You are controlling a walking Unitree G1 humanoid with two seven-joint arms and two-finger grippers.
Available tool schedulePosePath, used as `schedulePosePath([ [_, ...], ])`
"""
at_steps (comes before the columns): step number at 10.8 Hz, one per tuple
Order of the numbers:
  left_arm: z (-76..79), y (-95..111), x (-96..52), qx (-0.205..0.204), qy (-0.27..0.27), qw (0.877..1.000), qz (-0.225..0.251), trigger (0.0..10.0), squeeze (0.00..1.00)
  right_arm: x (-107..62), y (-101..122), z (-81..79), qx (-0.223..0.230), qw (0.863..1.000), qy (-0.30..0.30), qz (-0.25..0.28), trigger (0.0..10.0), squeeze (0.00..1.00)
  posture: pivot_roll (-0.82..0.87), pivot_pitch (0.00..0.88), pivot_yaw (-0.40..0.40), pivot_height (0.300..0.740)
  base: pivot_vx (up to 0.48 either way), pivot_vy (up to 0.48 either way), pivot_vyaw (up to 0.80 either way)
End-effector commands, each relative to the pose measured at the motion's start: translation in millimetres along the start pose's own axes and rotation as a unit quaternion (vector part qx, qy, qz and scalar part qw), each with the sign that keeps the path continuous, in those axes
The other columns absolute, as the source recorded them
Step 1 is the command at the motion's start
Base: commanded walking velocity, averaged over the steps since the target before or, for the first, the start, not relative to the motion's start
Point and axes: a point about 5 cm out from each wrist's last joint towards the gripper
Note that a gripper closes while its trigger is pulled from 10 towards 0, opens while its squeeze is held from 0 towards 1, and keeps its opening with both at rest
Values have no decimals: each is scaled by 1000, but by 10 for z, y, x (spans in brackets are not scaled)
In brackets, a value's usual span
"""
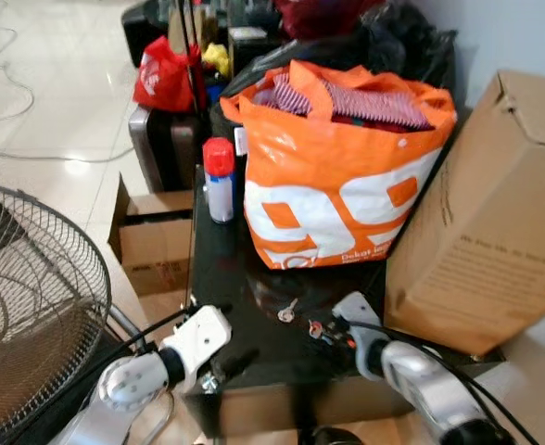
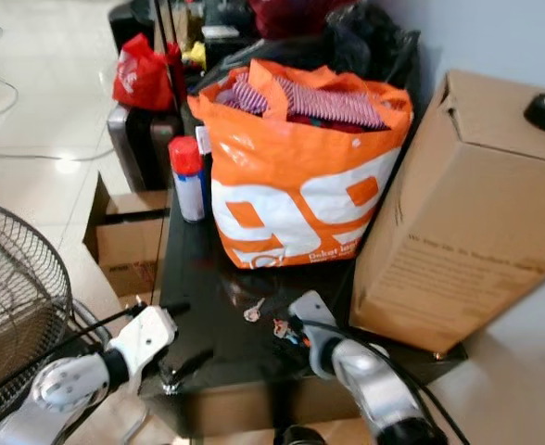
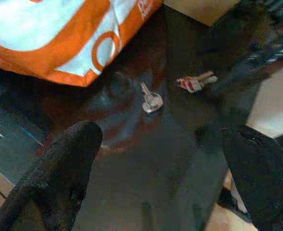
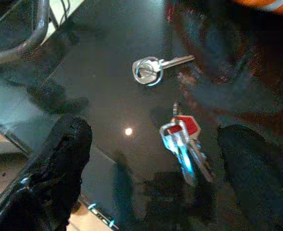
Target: Hang keys on a hook
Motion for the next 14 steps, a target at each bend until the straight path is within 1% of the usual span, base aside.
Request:
schedulePosePath([
  [1, 27, 26, -34, 2, -8, 1000, -3, 10000, 0, 26, -68, 6, 14, 1000, -5, -17, 8392, 0, -66, 108, -32, 740, 0, 0, 0],
  [2, 39, 32, -48, 0, -11, 1000, -3, 10000, 0, 55, -101, -24, 18, 1000, -4, -25, 4941, 0, -60, 114, -37, 740, 0, 0, 0],
  [3, 49, 37, -79, -5, -14, 1000, -4, 10000, 0, 104, -128, -40, 31, 999, -17, -31, 3608, 0, -49, 124, -46, 740, 0, 0, 0],
  [4, 52, 33, -116, -8, -15, 1000, -6, 10000, 0, 137, -105, 4, 47, 998, -44, -25, 2000, 0, -46, 128, -49, 740, 0, 0, 0],
  [5, 53, 24, -147, -10, -17, 1000, -8, 10000, 0, 165, -63, 37, 54, 997, -56, -20, 1137, 0, -45, 131, -51, 740, 0, 0, 0],
  [6, 48, 21, -156, -11, -18, 1000, -10, 10000, 0, 182, -19, 67, 58, 996, -61, -13, 1647, 0, -43, 130, -50, 740, 0, 0, 0],
  [7, 36, 23, -158, -10, -19, 1000, -11, 10000, 0, 191, 10, 81, 61, 996, -62, -9, 1412, 0, -45, 130, -48, 740, 0, 0, 0],
  [8, 33, 20, -158, -10, -21, 1000, -13, 10000, 0, 195, 25, 96, 61, 996, -63, -8, 667, 0, -45, 130, -47, 740, 0, 0, 0],
  [9, 34, 9, -156, -10, -25, 1000, -14, 10000, 0, 199, 43, 106, 64, 996, -65, -4, 510, 0, -44, 128, -43, 740, 0, 0, 0],
  [10, 37, -4, -151, -11, -27, 999, -15, 10000, 0, 201, 60, 113, 64, 996, -63, -1, 39, 0, -48, 126, -39, 740, 0, 0, 0],
  [11, 39, -12, -144, -11, -29, 999, -15, 10000, 0, 185, 65, 120, 56, 997, -57, 0, 0, 0, -49, 125, -37, 740, 0, 0, 0],
  [12, 39, -16, -134, -10, -32, 999, -14, 10000, 0, 151, 59, 136, 38, 998, -48, -2, 3059, 0, -56, 120, -30, 740, 0, 0, 0],
  [13, 33, -21, -104, -8, -35, 999, -14, 10000, 0, 89, 71, 167, 30, 999, -28, 5, 3216, 0, -60, 116, -26, 740, 0, 0, 0],
  [14, 41, -39, -60, -8, -36, 999, -15, 10000, 0, 59, 87, 167, 24, 1000, -10, 12, 2627, 0, -62, 115, -24, 740, 0, 0, 0],
])
Point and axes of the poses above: a point about 5 cm out from each wrist's last joint towards the gripper, its own x axis pointing out of the wrist towards the gripper, its own y axis along the axis of the wrist's last joint, z = x × y, and after that the axes turned 2 degrees about -x, right-handed
